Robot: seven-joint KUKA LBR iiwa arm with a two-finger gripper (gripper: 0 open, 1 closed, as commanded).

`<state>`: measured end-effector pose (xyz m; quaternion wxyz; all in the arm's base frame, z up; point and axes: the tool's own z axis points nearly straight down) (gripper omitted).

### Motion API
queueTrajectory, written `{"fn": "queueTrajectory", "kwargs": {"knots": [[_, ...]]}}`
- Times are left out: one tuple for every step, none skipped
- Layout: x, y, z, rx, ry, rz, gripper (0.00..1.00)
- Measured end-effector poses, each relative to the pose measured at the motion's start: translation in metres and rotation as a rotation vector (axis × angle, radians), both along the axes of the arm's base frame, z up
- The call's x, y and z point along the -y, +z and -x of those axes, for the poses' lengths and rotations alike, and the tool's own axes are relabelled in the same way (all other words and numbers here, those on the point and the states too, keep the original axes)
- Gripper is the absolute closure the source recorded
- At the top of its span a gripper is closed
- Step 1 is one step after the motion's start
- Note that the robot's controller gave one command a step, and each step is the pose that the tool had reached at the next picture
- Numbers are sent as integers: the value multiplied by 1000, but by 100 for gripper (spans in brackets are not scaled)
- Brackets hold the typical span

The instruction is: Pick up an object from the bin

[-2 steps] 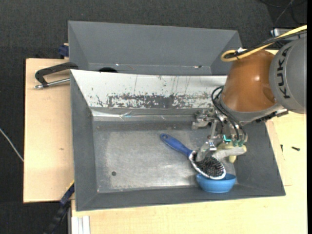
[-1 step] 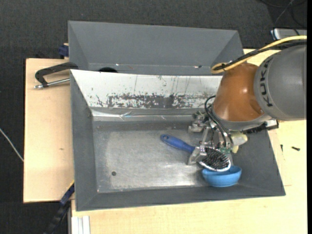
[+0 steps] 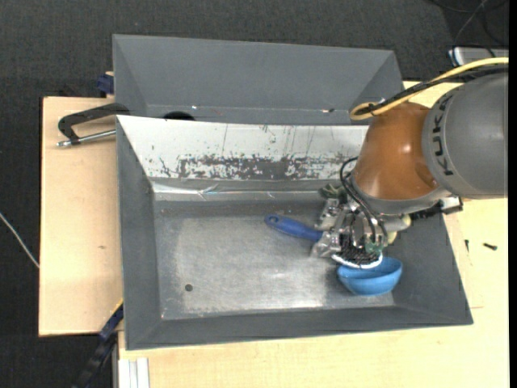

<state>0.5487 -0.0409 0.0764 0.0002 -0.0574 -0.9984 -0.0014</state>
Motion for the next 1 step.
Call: {"fn": "queueTrajectory", "kwargs": {"knots": [[7, 150, -17, 14, 73, 4, 100]]}}
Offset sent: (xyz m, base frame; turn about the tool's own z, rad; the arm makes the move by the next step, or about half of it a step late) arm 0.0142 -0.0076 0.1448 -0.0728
